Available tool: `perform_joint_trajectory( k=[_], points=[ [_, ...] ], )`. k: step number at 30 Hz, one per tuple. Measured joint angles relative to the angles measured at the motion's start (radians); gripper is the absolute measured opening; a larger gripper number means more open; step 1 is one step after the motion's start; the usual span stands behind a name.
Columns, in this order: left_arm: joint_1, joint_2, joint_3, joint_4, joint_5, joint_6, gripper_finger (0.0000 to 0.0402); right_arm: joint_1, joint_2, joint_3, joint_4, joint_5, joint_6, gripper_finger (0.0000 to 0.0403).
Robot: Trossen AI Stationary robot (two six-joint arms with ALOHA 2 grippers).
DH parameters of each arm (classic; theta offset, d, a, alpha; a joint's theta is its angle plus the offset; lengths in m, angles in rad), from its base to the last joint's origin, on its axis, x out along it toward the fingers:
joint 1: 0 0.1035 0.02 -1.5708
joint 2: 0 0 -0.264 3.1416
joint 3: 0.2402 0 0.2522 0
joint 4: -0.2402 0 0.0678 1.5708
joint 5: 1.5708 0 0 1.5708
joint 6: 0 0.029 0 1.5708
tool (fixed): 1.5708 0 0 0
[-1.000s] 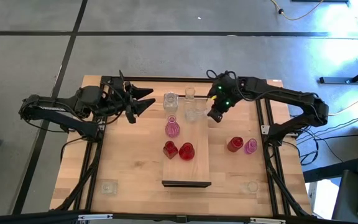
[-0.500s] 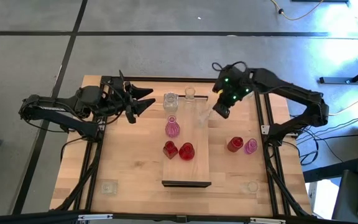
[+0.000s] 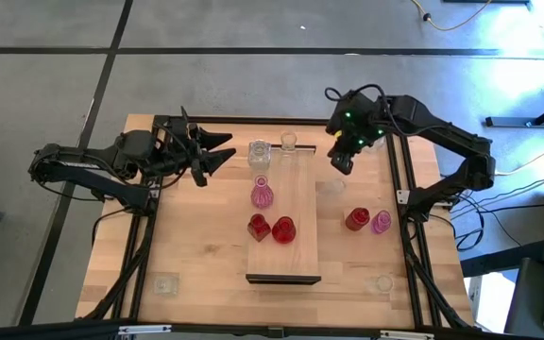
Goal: Sort vases onto shelf
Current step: Put the transparent vase on the shelf aligned with the other transparent vases
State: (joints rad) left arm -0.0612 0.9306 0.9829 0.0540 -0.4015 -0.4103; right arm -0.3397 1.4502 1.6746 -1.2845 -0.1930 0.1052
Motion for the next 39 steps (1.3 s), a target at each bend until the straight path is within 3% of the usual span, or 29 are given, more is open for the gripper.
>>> perform_joint_trajectory(
  k=[8, 17, 23, 29, 34, 39],
  points=[
    [0.0, 0.0, 0.0, 0.0, 0.0, -0.001, 0.0274, -0.001, -0.01, -0.063, -0.057, 0.061, -0.004, 0.0001],
    [0.0, 0.0, 0.0, 0.0, 0.026, -0.005, 0.0274, -0.001, -0.009, -0.271, 0.125, 0.017, -0.025, 0.0015],
    [-0.012, 0.0, 0.0, -0.001, 0.028, -0.008, 0.0274, -0.045, -0.032, -0.436, 0.311, 0.008, 0.094, 0.0092],
    [-0.022, 0.0, 0.001, -0.02, 0.027, -0.032, 0.0274, -0.14, -0.18, -0.669, 0.569, -0.04, 0.24, 0.016],
    [-0.023, 0.0, 0.001, -0.025, 0.018, -0.033, 0.0274, -0.205, -0.326, -0.858, 0.815, -0.052, 0.245, 0.0173],
    [-0.02, 0.0, 0.001, -0.025, -0.017, -0.033, 0.0274, -0.203, -0.371, -0.967, 0.99, -0.077, 0.17, 0.0164]
  ],
)
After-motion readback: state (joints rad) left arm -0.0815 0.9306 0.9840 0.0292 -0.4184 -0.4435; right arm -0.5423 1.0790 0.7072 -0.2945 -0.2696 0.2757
